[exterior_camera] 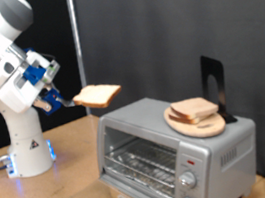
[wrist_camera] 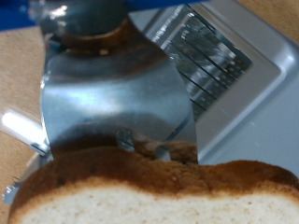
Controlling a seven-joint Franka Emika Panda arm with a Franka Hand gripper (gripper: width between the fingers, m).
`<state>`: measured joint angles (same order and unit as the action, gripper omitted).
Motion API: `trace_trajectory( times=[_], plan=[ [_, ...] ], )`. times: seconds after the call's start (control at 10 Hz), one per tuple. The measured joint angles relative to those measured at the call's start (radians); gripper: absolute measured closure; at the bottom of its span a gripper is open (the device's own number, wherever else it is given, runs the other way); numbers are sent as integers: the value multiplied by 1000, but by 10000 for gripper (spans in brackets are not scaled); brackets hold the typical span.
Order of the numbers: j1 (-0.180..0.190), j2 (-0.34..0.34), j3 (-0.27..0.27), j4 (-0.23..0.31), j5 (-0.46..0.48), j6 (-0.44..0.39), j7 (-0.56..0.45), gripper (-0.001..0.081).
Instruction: Make a piece of toast with the oven
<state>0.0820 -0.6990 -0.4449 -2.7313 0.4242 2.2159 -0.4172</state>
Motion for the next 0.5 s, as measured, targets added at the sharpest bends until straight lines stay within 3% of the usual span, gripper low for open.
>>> trace_trajectory(
  times=[0.5],
  plan=[
    [-10,164,-117,-2,-16,187,-114,341]
  ],
)
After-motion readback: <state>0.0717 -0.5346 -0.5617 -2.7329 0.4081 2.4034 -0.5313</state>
